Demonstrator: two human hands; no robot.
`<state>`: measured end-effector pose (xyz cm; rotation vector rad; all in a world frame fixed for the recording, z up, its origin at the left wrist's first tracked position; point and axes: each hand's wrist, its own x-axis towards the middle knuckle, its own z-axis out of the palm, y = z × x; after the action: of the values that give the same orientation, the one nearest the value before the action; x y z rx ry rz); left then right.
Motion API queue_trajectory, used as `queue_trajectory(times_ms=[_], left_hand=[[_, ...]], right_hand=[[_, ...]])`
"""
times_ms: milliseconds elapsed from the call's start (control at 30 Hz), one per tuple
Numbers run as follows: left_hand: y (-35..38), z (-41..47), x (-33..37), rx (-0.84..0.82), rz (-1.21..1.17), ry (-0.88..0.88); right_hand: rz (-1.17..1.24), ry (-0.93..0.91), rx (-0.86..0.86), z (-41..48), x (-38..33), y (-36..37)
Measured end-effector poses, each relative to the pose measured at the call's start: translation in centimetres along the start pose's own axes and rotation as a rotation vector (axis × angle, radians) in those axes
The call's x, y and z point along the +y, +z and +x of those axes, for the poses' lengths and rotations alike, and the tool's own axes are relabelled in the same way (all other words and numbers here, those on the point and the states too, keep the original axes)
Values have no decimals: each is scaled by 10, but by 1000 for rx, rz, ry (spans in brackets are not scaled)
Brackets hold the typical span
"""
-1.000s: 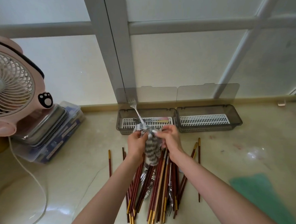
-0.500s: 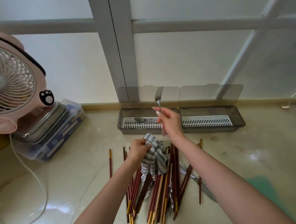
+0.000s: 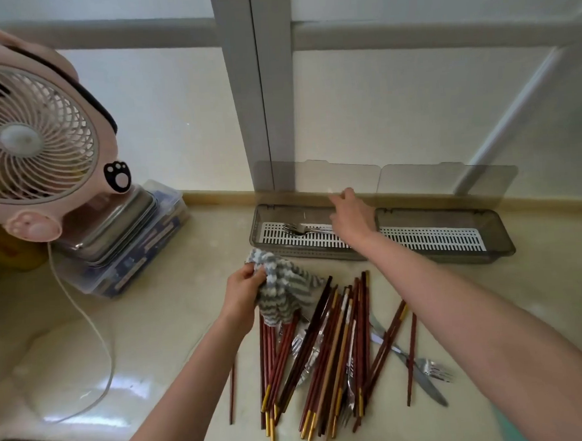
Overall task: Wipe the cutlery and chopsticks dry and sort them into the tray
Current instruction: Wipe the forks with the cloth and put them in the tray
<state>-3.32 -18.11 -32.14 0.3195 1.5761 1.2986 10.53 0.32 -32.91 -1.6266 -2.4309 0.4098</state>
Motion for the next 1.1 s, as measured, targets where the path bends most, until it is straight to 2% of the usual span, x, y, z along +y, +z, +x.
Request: queue_trajectory(times_ms=[167, 300, 467, 500, 600, 667, 900, 1100], left_hand=[[-3, 4, -8, -20, -122, -40], [22, 0, -13, -111, -120, -82], [28, 7, -12, -105, -110, -82], [31, 8, -12, -114, -100, -81], [41, 6, -11, -126, -80, -87], [46, 5, -10, -129, -75, -91], [58, 3, -15, -164, -49, -123], [63, -1, -17, -182, -62, -134]], right_hand=[[117, 14, -15, -46, 40, 18], [163, 93, -19, -89, 86, 13], [176, 73, 126, -100, 79, 5], [160, 79, 61, -104, 81, 1], [60, 83, -367, -123, 92, 1], [-39, 67, -531, -138, 95, 8], [-171, -57, -528, -164, 88, 38], [-165, -10, -482, -170, 78, 43]])
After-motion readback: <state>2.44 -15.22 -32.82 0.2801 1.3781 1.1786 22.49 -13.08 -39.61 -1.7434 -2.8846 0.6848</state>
